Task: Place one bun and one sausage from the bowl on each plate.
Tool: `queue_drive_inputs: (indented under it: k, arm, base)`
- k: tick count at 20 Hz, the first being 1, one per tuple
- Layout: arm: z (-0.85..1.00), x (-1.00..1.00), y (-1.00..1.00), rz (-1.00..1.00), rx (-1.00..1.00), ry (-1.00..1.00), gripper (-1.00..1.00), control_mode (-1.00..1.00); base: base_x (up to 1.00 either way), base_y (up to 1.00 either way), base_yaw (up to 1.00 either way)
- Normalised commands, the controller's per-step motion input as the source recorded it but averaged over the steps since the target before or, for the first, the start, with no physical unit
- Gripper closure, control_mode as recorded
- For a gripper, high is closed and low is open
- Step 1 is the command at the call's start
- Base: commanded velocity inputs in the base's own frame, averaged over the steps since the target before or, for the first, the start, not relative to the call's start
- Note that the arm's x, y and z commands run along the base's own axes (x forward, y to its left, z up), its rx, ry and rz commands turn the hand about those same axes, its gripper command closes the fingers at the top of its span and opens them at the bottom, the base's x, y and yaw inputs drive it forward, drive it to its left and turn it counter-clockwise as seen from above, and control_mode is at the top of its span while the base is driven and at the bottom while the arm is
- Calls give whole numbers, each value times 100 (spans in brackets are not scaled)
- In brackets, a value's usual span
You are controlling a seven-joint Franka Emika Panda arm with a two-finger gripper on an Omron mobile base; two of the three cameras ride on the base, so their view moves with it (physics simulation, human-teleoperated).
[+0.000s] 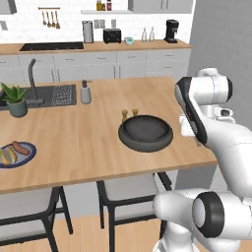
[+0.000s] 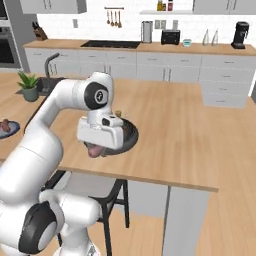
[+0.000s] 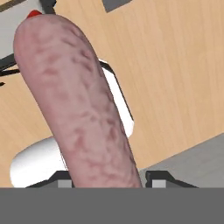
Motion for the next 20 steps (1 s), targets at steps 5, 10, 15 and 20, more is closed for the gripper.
queue_drive_inputs:
  k: [5,10,15,20]
  arm:
    - [0,0,0,0,0,0,100,100]
    - [0,0,0,0,0,0,100,100]
    - [0,0,0,0,0,0,100,100]
    - [0,0,0,0,0,0,100,100]
  base:
    - [-51,100,2]
    - [-4,100,0]
    - [0,100,0]
    - [0,100,0]
